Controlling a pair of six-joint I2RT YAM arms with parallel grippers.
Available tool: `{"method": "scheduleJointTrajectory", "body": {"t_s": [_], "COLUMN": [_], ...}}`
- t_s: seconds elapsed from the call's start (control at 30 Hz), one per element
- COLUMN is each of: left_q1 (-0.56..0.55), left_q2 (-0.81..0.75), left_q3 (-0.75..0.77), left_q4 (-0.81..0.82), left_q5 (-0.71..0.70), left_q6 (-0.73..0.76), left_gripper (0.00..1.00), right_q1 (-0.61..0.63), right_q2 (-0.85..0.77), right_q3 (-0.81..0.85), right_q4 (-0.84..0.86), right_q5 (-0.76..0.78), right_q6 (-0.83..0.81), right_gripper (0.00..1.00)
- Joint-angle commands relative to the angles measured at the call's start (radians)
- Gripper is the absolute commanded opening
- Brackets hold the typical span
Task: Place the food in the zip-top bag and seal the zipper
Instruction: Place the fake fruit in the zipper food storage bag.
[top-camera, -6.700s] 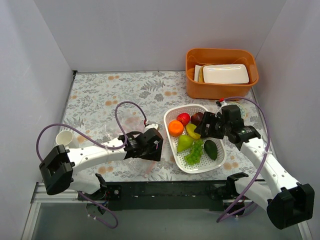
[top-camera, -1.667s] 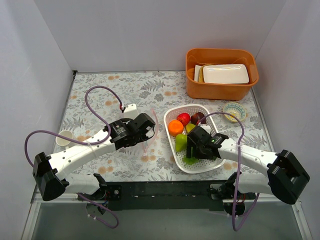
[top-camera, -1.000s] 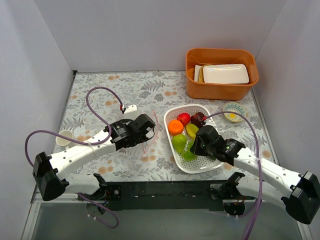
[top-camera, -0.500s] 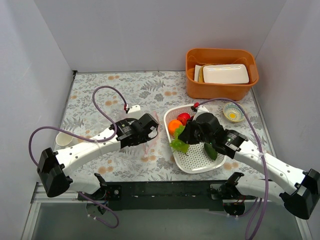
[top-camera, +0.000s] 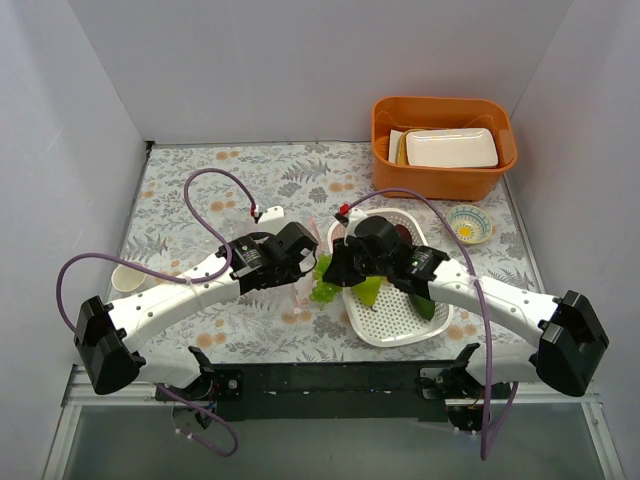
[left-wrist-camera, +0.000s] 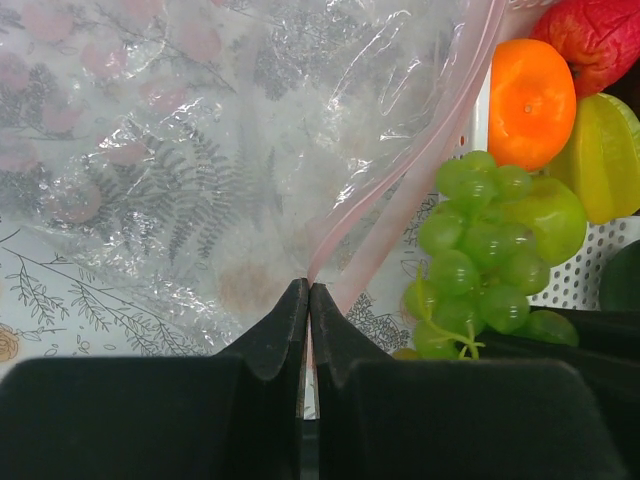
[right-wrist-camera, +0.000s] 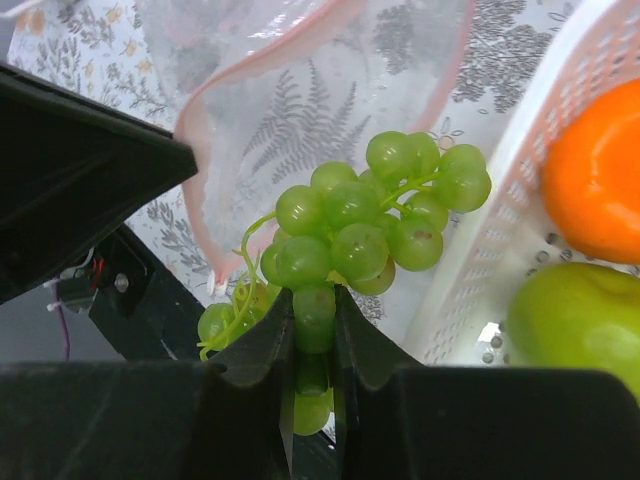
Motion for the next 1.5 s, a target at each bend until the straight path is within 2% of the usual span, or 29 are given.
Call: {"method": "scheduleJointTrajectory", "body": {"t_s": [0.0, 0.23, 0.73, 0.9, 1.0, 1.1, 1.13, 1.17, 1.27, 1.3, 1.47], "left_q1": [0.004, 0.004, 0.004, 0.004, 0.004, 0.004, 0.004, 0.004, 0.004, 0.004, 0.003], "left_q2": [-0.007, -0.016, -0.147, -0.154, -0.154, -0.147, -0.142, -0.139, -0.127, -0.122, -0.113], "left_q3": [0.024, 0.010, -0.015, -0.021, -0.007, 0.023, 0.033, 0.042, 0.079, 0.088, 0.117], "left_q4": [0.007, 0.022, 0.005, -0.024, -0.018, -0.039, -0.045, -0.058, -0.084, -0.088, -0.090], "left_q5": [0.017, 0.034, 0.114, 0.131, 0.135, 0.105, 0.098, 0.074, 0.039, 0.020, 0.000], "left_q6": [0.013, 0.030, -0.007, -0.028, -0.030, -0.039, -0.042, -0.044, -0.053, -0.057, -0.056], "left_gripper": [0.00, 0.00, 0.00, 0.00, 0.00, 0.00, 0.00, 0.00, 0.00, 0.00, 0.00], "right_q1": [0.031, 0.044, 0.033, 0.028, 0.027, 0.028, 0.028, 0.028, 0.028, 0.028, 0.027], "right_q2": [0.029, 0.080, 0.258, 0.273, 0.316, 0.336, 0.329, 0.320, 0.248, 0.222, 0.034], "right_q3": [0.074, 0.089, 0.214, 0.234, 0.289, 0.336, 0.338, 0.336, 0.303, 0.289, 0.180], "right_q4": [0.102, 0.151, 0.186, 0.202, 0.156, 0.130, 0.122, 0.115, 0.082, 0.079, 0.059], "right_q5": [-0.069, -0.087, 0.043, 0.065, 0.092, 0.017, -0.001, -0.003, 0.031, 0.049, 0.190], "right_q6": [-0.049, -0.075, -0.107, -0.066, -0.066, -0.095, -0.104, -0.106, -0.112, -0.110, -0.090], "right_gripper": [0.14, 0.15, 0.17, 0.19, 0.24, 0.50, 0.66, 0.74, 0.79, 0.87, 0.90]}}
